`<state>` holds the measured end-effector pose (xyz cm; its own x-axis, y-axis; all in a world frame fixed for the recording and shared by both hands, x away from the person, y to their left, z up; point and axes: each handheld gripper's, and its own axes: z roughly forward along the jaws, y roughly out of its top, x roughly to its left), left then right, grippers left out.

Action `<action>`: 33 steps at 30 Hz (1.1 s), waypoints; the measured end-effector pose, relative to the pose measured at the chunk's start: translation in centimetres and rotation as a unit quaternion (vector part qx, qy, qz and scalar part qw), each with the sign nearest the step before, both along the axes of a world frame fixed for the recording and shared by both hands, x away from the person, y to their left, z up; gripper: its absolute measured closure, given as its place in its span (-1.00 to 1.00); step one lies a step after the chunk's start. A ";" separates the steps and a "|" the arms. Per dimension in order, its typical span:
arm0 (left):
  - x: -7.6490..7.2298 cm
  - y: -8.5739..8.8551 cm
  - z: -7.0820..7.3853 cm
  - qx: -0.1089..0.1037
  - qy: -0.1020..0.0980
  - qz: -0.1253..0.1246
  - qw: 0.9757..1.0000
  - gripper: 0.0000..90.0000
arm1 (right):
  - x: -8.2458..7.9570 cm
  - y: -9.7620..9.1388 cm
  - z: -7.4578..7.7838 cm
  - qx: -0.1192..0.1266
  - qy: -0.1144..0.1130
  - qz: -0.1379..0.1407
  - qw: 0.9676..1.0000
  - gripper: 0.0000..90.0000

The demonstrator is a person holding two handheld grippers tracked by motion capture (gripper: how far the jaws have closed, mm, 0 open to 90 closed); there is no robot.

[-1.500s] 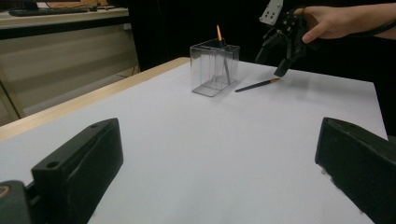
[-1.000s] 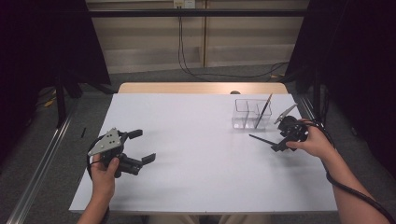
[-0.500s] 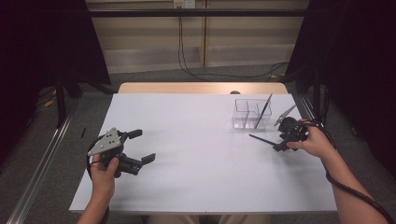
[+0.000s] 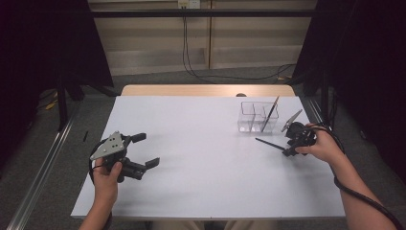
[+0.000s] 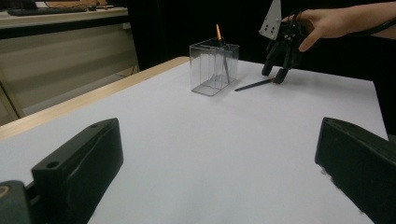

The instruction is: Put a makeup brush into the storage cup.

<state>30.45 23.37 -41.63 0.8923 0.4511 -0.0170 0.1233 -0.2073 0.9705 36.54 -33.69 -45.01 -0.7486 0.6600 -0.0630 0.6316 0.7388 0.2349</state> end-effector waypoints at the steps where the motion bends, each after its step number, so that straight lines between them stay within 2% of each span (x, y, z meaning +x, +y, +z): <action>1: 0.0 0.0 0.0 0.002 0.000 -0.001 1.000 -0.98 | 0.0 0.0 0.0 0.002 0.000 -0.005 1.000 0.08; 7: 0.0 -0.2 0.0 0.000 0.000 -0.002 1.000 -0.98 | 0.0 0.1 0.0 0.015 0.029 -0.016 0.999 0.46; 16: -0.1 -0.1 0.0 0.000 -0.002 -0.001 1.000 -0.98 | 0.2 0.5 0.1 0.007 0.041 -0.024 0.999 0.59; 21: -0.1 -0.1 0.0 0.002 -0.003 -0.001 1.000 -0.98 | 0.2 0.7 0.1 0.008 0.049 -0.023 0.999 0.85; 33: -0.1 -0.1 0.1 0.004 -0.004 -0.002 1.000 -0.98 | 0.0 0.9 0.1 0.003 0.045 -0.024 0.999 0.87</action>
<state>30.38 23.22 -41.56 0.8940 0.4480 -0.0073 0.1157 -0.2150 0.9697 36.56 -32.79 -44.89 -0.7186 0.6954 0.0065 0.6848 0.7060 0.1806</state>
